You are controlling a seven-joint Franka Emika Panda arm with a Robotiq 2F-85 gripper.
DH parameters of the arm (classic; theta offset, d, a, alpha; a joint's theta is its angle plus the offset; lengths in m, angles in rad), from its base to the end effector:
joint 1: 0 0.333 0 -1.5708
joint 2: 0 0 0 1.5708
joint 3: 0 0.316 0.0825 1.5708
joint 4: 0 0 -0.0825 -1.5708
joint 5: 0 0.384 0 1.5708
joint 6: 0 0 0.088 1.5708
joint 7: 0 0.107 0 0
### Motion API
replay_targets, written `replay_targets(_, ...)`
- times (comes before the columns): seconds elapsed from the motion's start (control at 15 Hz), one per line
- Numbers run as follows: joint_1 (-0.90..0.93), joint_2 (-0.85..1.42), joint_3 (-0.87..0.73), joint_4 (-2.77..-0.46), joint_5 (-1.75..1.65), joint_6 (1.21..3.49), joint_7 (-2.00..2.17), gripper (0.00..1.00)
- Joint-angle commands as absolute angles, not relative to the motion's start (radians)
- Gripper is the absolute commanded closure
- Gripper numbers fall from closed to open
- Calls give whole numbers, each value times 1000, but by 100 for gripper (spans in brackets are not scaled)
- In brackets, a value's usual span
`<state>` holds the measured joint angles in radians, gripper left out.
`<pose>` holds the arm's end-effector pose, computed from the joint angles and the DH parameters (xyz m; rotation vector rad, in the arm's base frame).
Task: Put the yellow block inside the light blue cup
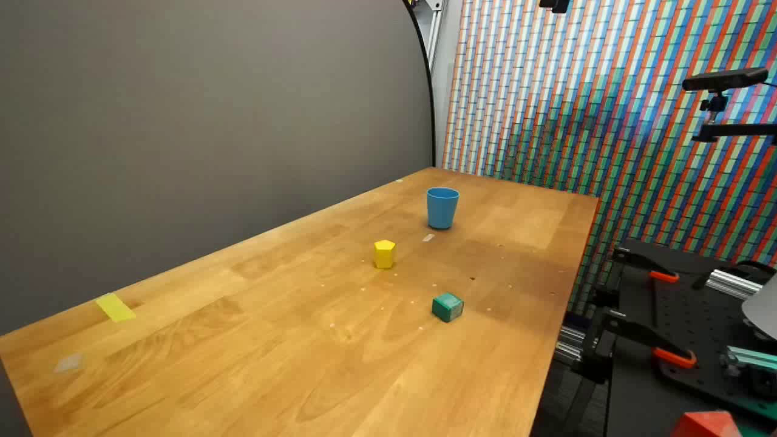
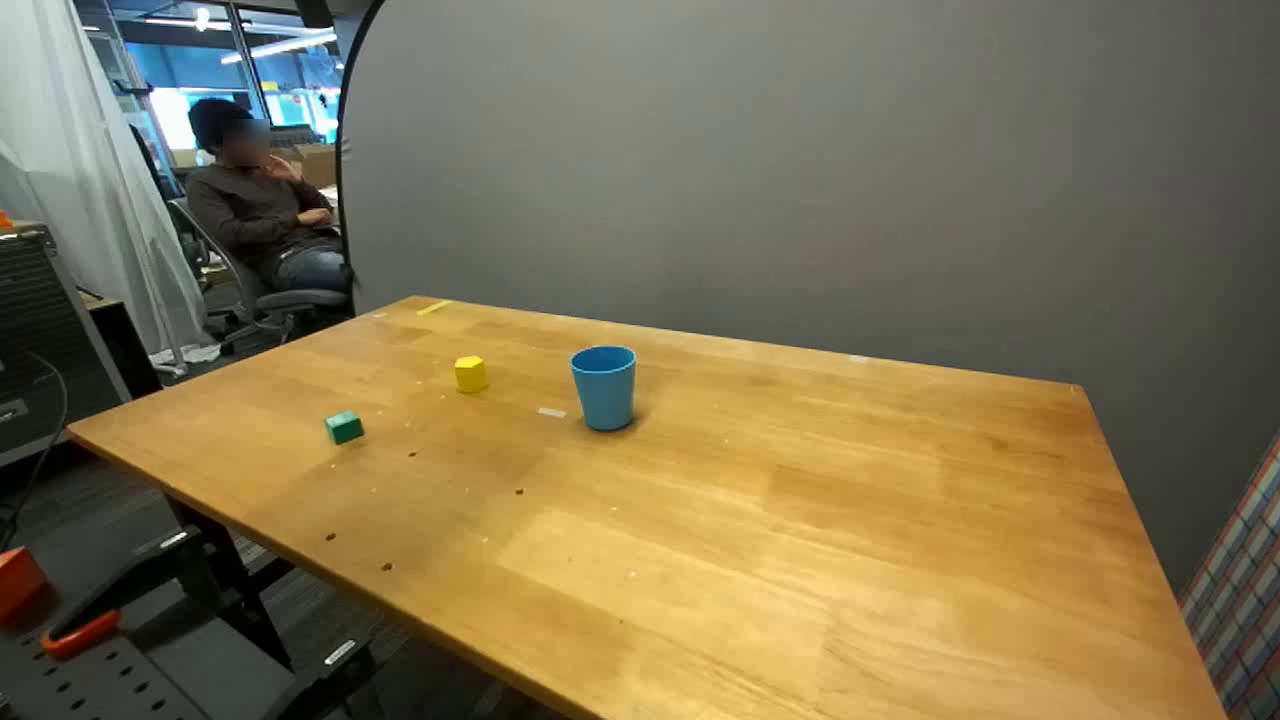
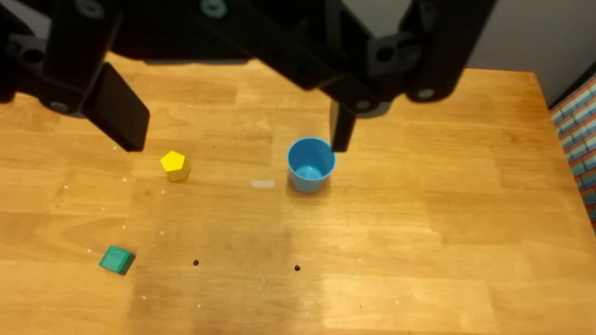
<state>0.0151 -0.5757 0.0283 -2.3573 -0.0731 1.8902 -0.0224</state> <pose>0.3889 0.0130 0.5467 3.0495 0.1240 0.1665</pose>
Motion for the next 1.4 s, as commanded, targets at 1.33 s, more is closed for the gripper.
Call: replay_targets(1.33, 201, 174, 216, -2176, -56, 2338, 117, 0)
